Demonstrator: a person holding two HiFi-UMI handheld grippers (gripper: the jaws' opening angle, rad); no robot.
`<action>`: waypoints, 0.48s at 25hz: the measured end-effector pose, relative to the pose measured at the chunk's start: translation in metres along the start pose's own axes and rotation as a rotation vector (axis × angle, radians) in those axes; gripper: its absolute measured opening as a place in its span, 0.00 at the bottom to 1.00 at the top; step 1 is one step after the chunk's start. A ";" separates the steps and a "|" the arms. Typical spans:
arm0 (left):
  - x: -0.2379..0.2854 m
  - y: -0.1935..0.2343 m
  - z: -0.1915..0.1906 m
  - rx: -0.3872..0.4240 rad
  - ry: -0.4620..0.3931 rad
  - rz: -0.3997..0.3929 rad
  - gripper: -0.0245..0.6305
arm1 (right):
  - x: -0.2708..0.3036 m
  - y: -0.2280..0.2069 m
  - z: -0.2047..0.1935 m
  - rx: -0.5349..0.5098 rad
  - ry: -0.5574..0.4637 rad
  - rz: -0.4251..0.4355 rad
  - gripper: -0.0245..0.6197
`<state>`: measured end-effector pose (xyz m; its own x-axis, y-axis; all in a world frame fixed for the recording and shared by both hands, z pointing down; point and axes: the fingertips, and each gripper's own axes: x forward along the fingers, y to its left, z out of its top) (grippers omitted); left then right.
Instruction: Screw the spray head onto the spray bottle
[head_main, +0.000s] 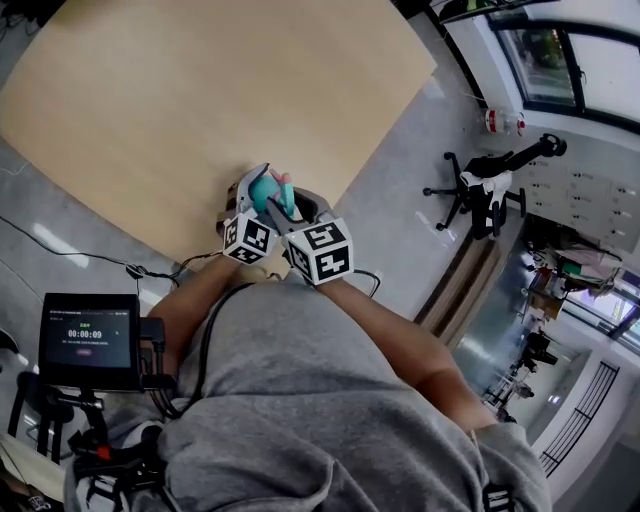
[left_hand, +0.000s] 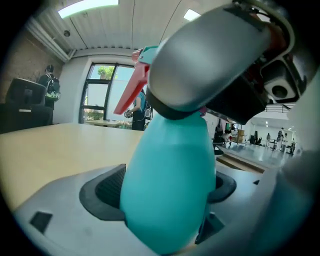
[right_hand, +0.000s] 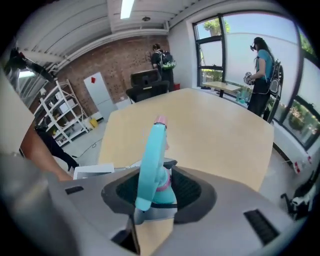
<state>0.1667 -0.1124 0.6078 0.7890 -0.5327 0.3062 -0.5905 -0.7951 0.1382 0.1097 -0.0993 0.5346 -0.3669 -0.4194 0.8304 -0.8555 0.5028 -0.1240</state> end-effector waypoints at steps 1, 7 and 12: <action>0.000 0.000 0.000 0.000 0.002 0.008 0.67 | 0.000 0.000 0.001 -0.004 -0.004 0.001 0.27; 0.002 -0.002 0.001 0.028 -0.006 -0.039 0.67 | 0.004 0.002 0.000 -0.127 0.043 0.024 0.27; 0.003 -0.002 0.001 0.035 -0.003 -0.053 0.67 | 0.006 0.002 -0.001 -0.150 0.070 0.032 0.27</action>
<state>0.1706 -0.1126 0.6079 0.8196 -0.4903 0.2964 -0.5414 -0.8320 0.1210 0.1064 -0.1005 0.5402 -0.3618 -0.3503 0.8639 -0.7780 0.6241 -0.0728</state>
